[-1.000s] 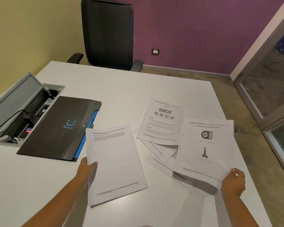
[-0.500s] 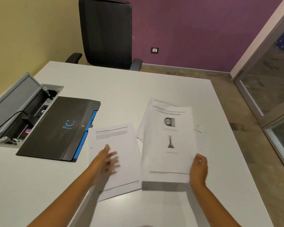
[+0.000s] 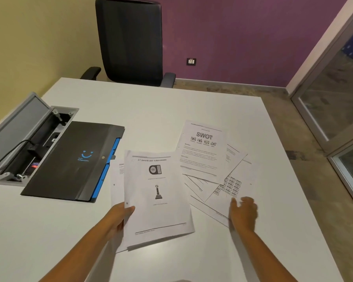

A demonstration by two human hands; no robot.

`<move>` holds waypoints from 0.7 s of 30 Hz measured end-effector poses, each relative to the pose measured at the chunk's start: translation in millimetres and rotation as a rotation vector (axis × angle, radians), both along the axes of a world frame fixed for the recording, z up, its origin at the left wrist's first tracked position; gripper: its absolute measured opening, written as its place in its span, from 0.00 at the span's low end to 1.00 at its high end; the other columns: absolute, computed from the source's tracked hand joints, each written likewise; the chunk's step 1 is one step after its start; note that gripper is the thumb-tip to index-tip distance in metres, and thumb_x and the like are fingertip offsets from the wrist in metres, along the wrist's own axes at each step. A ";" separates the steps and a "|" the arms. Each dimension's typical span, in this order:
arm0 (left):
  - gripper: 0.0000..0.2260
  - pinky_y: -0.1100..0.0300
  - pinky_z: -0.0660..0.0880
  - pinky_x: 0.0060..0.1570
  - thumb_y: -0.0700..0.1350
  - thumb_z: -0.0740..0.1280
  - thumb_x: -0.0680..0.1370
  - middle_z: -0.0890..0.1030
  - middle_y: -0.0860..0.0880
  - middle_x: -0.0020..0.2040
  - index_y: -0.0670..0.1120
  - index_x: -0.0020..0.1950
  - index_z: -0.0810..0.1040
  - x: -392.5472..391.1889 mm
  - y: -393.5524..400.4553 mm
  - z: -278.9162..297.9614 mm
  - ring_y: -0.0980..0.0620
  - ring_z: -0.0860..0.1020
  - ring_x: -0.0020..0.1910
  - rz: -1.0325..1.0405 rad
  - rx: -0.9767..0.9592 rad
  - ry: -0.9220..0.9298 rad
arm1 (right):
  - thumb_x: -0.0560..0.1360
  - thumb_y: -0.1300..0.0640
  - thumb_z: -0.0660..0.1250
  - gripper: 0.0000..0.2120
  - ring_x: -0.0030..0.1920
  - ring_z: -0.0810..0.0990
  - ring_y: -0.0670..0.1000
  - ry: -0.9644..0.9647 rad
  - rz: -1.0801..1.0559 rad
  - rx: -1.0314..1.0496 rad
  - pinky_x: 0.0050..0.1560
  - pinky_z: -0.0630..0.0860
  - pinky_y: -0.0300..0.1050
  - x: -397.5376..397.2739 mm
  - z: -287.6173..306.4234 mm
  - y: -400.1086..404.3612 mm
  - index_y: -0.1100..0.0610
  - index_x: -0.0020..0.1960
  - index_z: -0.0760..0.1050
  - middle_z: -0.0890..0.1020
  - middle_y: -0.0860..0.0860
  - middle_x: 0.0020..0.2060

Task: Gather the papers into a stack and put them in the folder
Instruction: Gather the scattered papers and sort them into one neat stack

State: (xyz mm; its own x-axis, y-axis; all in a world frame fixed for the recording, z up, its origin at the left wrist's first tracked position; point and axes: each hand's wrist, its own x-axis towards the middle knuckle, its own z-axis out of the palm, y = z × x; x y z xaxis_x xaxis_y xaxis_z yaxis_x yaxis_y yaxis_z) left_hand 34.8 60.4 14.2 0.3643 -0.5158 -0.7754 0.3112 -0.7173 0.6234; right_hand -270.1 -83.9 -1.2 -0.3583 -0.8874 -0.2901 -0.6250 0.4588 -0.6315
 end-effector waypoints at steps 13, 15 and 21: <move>0.18 0.42 0.72 0.60 0.44 0.64 0.77 0.77 0.35 0.60 0.36 0.64 0.71 -0.4 1.5 0.4 0.35 0.76 0.56 0.021 0.099 -0.101 | 0.75 0.60 0.65 0.18 0.51 0.78 0.62 -0.355 -0.151 0.326 0.52 0.74 0.52 -32.9 -5.4 -34.1 0.68 0.62 0.71 0.79 0.62 0.52; 0.17 0.43 0.72 0.60 0.43 0.63 0.78 0.77 0.35 0.60 0.36 0.64 0.71 -2.2 0.6 2.6 0.36 0.76 0.55 0.037 0.083 -0.084 | 0.77 0.60 0.61 0.20 0.56 0.76 0.63 -0.305 -0.184 0.273 0.59 0.72 0.53 -32.6 -0.9 -31.8 0.67 0.67 0.66 0.76 0.64 0.60; 0.16 0.45 0.72 0.57 0.40 0.62 0.78 0.77 0.35 0.60 0.35 0.65 0.70 -12.3 -0.2 4.2 0.37 0.76 0.53 0.082 0.045 -0.020 | 0.74 0.66 0.53 0.19 0.44 0.74 0.58 -0.300 -0.292 0.144 0.47 0.72 0.49 -49.7 -4.5 -26.5 0.64 0.63 0.70 0.78 0.61 0.51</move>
State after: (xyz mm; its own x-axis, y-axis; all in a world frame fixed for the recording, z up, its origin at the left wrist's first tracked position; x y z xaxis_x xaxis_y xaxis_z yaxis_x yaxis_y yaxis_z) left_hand 22.6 60.2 18.4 0.4192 -0.4483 -0.7895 0.3576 -0.7177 0.5975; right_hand -319.8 -110.5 -5.7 -0.4691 -0.7045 -0.5325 -0.2549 0.6853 -0.6821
